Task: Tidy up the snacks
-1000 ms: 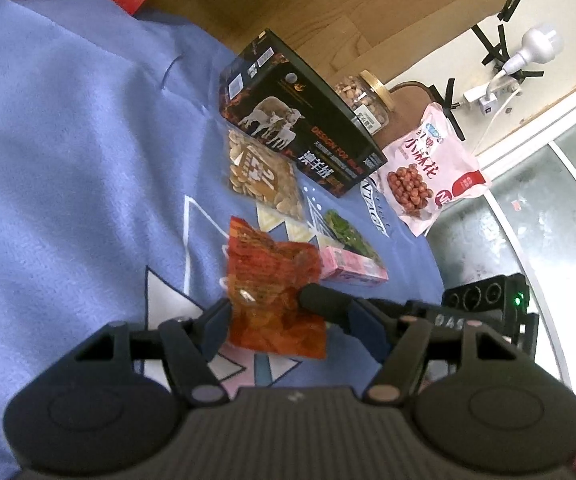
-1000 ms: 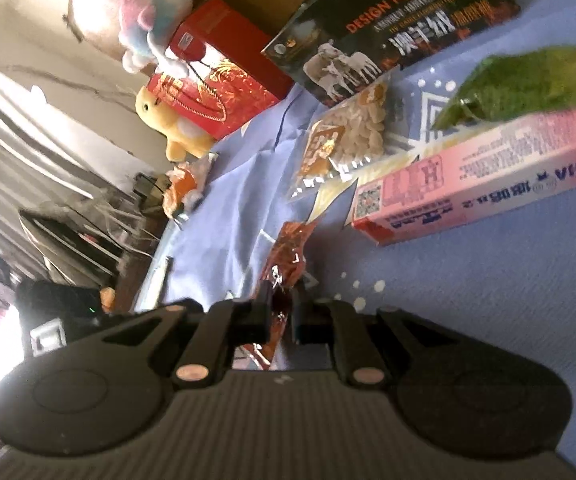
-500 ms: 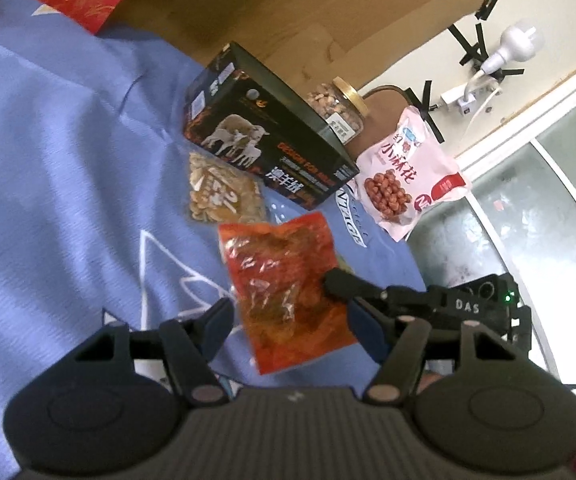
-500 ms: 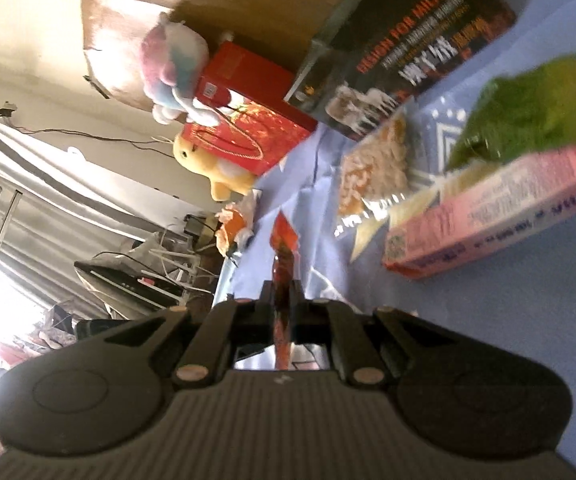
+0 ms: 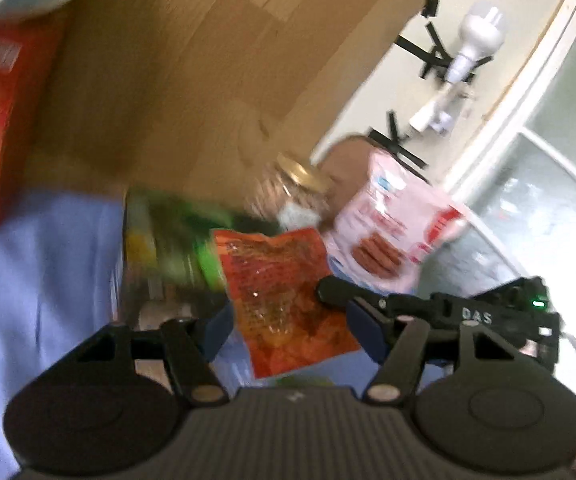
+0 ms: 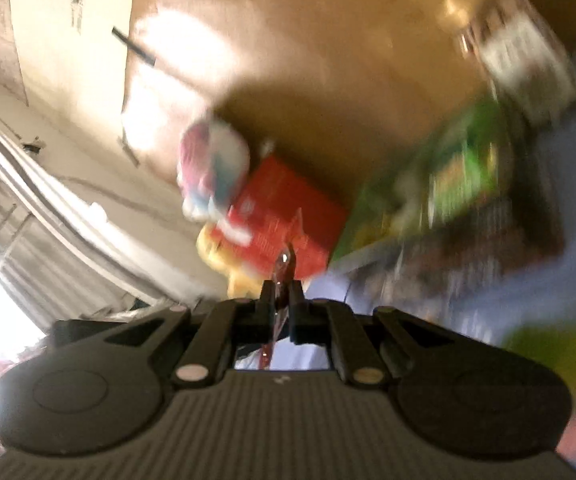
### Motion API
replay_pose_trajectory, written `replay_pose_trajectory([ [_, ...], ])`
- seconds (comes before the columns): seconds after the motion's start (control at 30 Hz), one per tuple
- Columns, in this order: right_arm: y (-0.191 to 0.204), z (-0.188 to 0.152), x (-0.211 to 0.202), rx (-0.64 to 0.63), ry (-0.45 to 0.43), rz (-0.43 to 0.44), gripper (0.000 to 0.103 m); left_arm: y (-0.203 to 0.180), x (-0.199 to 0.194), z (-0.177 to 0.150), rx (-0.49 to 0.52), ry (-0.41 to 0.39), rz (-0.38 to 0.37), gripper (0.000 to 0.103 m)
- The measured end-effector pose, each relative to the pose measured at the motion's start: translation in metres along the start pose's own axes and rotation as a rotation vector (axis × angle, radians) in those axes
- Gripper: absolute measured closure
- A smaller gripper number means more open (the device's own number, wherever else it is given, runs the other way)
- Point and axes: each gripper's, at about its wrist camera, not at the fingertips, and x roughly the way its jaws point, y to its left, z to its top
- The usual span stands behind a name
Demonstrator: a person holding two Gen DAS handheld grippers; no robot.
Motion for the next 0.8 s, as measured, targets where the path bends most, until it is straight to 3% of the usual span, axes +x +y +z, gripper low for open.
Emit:
replay_pose_trajectory([
  [0.13,-0.007,0.016,0.035,-0.136,-0.016,-0.146,0.090,0.008,0.043,0.024,0.033,-0.013,0.152,0.038],
  [0.2,-0.003,0.013,0.052,-0.308,-0.007,-0.297,0.079,0.013,0.061,0.028,0.042,-0.023,0.267,0.038],
  [0.23,-0.001,0.010,0.055,-0.364,-0.011,-0.359,0.076,0.014,0.065,0.028,0.036,-0.018,0.289,0.038],
  [0.27,-0.001,0.008,0.053,-0.395,-0.019,-0.380,0.075,0.015,0.065,0.026,0.024,-0.016,0.279,0.038],
  [0.33,-0.004,0.004,0.035,-0.390,-0.035,-0.344,0.075,0.012,0.054,0.019,0.025,-0.030,0.234,0.037],
  [0.47,-0.014,-0.011,-0.026,-0.359,-0.075,-0.334,0.071,0.003,0.016,-0.007,0.055,-0.063,0.171,0.034],
  [0.6,-0.034,-0.034,-0.070,-0.275,-0.052,-0.383,0.065,-0.002,0.000,-0.048,0.035,0.008,0.066,0.032],
  [0.73,-0.060,-0.058,-0.084,-0.165,-0.006,-0.461,0.065,-0.001,0.004,-0.082,-0.013,0.086,0.037,0.032],
  [0.8,-0.068,-0.064,-0.081,-0.094,0.005,-0.439,0.065,0.002,0.006,-0.093,-0.036,0.110,0.044,0.032],
])
